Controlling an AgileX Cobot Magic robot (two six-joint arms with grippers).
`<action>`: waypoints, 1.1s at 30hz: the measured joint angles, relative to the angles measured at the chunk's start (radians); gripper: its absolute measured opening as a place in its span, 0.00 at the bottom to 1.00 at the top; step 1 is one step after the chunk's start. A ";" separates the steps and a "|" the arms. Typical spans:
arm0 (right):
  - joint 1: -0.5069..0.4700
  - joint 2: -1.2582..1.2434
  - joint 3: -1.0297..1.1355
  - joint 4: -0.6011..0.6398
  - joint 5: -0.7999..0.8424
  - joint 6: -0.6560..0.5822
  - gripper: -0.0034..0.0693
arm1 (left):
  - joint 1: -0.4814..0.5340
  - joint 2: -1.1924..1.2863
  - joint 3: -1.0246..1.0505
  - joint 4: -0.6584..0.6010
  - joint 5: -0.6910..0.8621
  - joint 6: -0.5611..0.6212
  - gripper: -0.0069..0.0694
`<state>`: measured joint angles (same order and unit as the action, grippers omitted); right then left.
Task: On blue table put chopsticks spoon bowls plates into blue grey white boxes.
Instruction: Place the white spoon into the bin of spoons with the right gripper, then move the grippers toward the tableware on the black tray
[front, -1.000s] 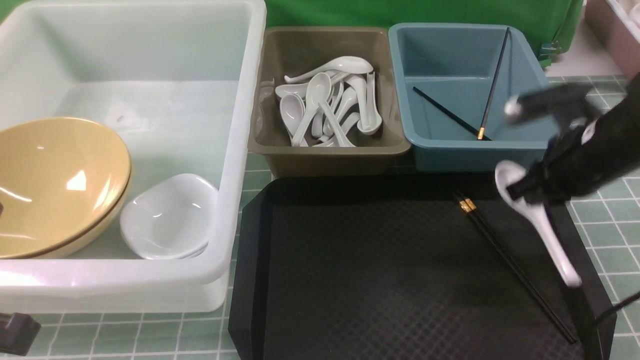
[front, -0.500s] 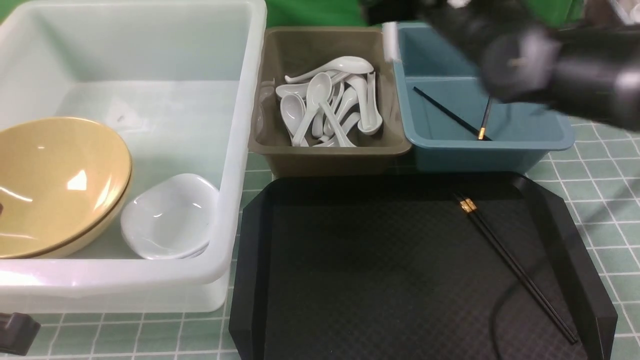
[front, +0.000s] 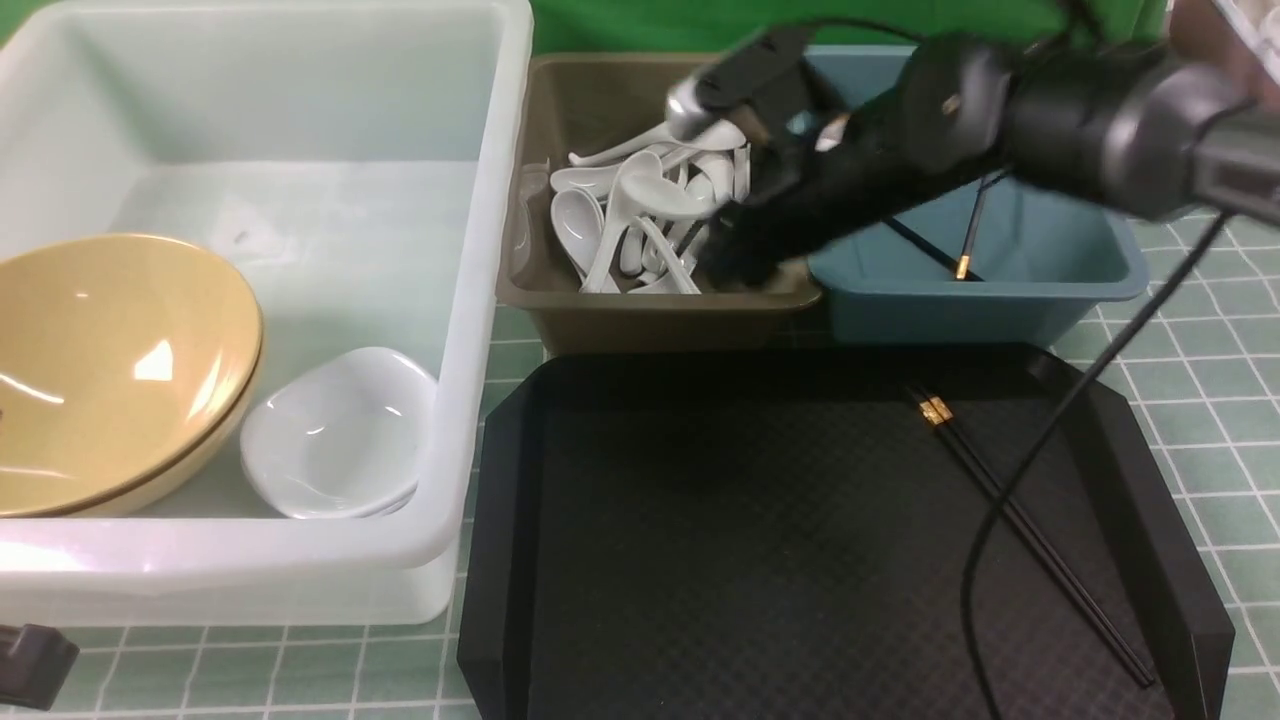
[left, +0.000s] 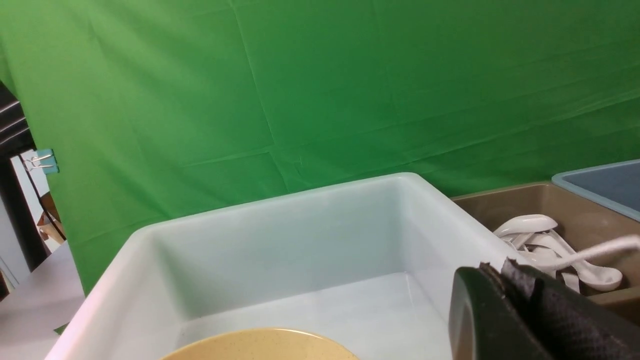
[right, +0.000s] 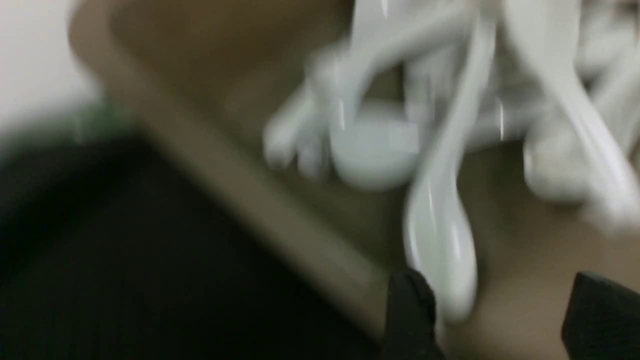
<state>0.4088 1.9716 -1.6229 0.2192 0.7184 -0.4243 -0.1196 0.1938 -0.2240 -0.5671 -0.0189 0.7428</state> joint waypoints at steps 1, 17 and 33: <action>-0.015 -0.016 0.000 -0.064 0.074 0.066 0.64 | 0.000 0.000 0.000 0.000 0.000 -0.001 0.09; -0.112 -0.063 0.421 -0.232 0.150 0.310 0.55 | 0.000 0.000 0.000 -0.003 -0.009 -0.033 0.09; 0.002 -0.283 0.435 -0.055 0.153 0.091 0.24 | 0.000 0.000 0.000 -0.003 -0.007 -0.033 0.09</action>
<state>0.4111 1.6888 -1.1877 0.1642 0.8713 -0.3331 -0.1196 0.1938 -0.2240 -0.5702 -0.0259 0.7095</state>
